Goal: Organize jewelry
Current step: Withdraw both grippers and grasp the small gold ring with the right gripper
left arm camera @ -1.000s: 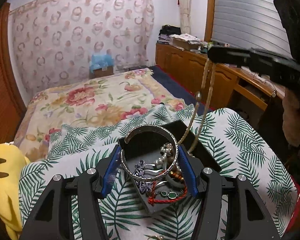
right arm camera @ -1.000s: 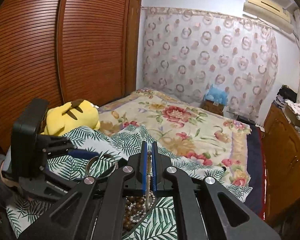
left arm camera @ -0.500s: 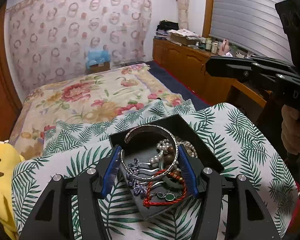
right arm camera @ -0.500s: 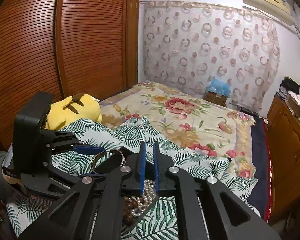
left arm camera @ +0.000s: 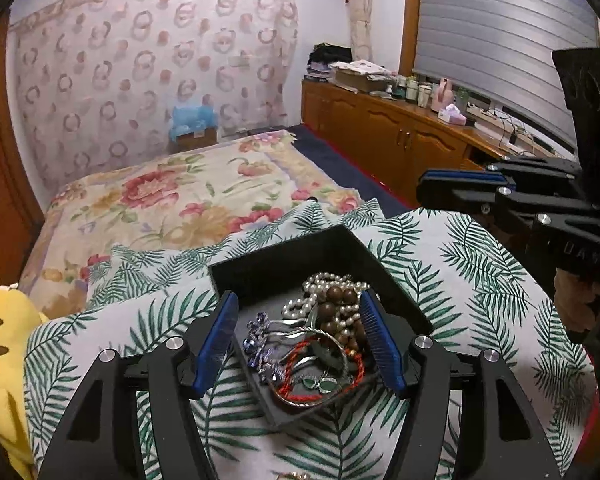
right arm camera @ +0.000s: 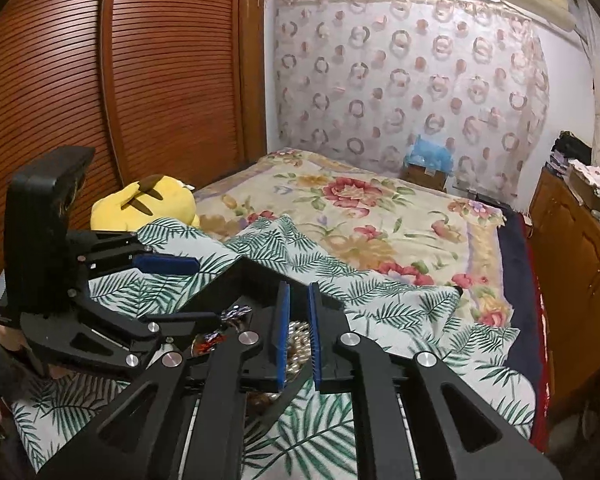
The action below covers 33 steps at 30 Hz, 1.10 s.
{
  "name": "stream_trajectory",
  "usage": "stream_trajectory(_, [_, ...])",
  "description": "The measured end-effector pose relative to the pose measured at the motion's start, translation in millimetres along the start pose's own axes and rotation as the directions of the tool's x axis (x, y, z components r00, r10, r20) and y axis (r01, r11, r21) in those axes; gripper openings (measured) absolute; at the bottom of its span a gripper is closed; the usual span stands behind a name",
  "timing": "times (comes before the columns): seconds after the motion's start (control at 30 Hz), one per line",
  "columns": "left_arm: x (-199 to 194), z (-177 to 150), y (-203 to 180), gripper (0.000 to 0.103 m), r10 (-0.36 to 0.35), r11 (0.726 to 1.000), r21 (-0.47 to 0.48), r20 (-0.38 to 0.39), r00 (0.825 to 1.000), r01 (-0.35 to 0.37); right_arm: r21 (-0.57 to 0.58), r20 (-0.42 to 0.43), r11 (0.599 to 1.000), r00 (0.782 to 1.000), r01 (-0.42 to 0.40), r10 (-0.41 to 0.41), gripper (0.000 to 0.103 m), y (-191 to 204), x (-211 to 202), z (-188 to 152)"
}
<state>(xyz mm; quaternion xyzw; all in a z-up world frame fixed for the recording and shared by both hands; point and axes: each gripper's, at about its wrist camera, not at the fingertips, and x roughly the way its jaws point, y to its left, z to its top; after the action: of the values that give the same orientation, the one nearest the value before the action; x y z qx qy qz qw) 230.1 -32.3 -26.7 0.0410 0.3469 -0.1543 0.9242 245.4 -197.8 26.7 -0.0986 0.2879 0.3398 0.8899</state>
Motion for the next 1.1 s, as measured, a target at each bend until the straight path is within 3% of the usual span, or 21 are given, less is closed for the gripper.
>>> stream_trajectory(0.27, [-20.9, -27.0, 12.6, 0.072, 0.036, 0.999, -0.033, -0.016, 0.999, -0.037, 0.003, -0.024, 0.998, 0.998, -0.056, 0.056, 0.012, 32.8, 2.1, -16.8])
stream_trajectory(0.33, [-25.8, -36.7, 18.2, 0.073, 0.049, 0.998, -0.043, -0.024, 0.999, -0.05, 0.0, -0.033, 0.997, 0.997, -0.074, 0.074, 0.024, 41.6, 3.8, -21.2])
stream_trajectory(0.37, [-28.7, -41.7, 21.3, 0.074, 0.055, 0.997, -0.049, -0.028, 0.998, -0.057, -0.001, -0.04, 0.996, 0.996, -0.086, 0.086, 0.025, 47.1, 5.0, -23.9])
stream_trajectory(0.73, [-58.6, -102.6, 58.2, 0.074, 0.133, 0.983, -0.115, -0.08, 0.988, -0.142, -0.072, -0.14, 0.979, 0.974, -0.191, 0.18, 0.025, 106.7, 26.0, -49.3])
stream_trajectory(1.1, [-66.9, -136.9, 70.2, 0.081, 0.104, 0.976, -0.176, -0.128, 0.986, -0.125, -0.111, -0.278, 0.962, 0.938, -0.248, 0.21, 0.025, 133.6, 69.9, -71.0])
